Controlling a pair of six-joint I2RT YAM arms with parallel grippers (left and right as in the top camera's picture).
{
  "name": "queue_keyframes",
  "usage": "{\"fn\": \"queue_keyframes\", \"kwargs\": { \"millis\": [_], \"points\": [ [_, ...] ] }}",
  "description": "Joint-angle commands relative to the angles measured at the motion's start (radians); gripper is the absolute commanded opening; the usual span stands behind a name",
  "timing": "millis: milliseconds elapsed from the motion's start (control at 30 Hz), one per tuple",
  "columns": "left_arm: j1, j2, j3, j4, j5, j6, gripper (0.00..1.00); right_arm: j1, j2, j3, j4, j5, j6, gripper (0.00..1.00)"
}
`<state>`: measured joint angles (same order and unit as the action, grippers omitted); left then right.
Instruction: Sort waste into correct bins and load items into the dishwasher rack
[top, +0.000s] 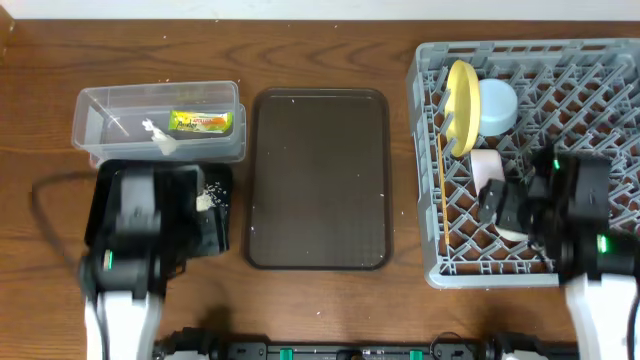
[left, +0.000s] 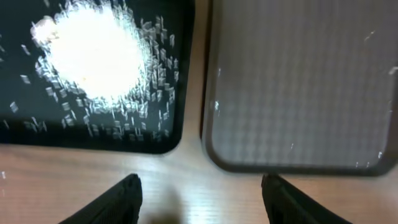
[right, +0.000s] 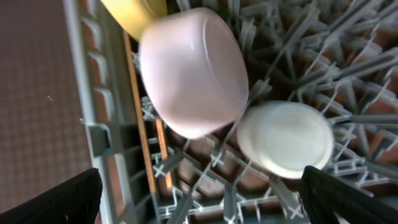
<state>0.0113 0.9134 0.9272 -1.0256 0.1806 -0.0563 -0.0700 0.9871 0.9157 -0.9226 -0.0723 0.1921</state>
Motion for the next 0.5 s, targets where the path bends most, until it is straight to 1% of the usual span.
{"fn": "queue_keyframes", "kwargs": {
  "millis": [0, 33, 67, 167, 267, 467],
  "points": [
    [0.002, -0.181, -0.083, 0.068, -0.013, -0.094, 0.65, 0.01, -0.174, -0.103, 0.045, 0.02, -0.014, 0.99],
    [0.002, -0.231, -0.1, 0.096, -0.013, -0.151, 0.65, 0.01, -0.225, -0.132, 0.056, 0.028, -0.014, 0.99],
    [0.002, -0.269, -0.109, 0.116, -0.013, -0.18, 0.65, 0.01, -0.272, -0.158, 0.061, 0.04, -0.014, 0.99],
    [0.002, -0.357, -0.114, 0.157, -0.017, -0.182, 0.65, 0.01, -0.373, -0.2, 0.049, 0.039, -0.014, 0.99],
    [0.002, -0.402, -0.114, 0.148, -0.017, -0.182, 0.65, 0.01, -0.427, -0.205, 0.02, 0.039, -0.014, 0.99],
    [0.002, -0.412, -0.114, 0.147, -0.017, -0.182, 0.64, 0.01, -0.44, -0.205, -0.01, 0.031, -0.003, 0.99]
  ]
}}
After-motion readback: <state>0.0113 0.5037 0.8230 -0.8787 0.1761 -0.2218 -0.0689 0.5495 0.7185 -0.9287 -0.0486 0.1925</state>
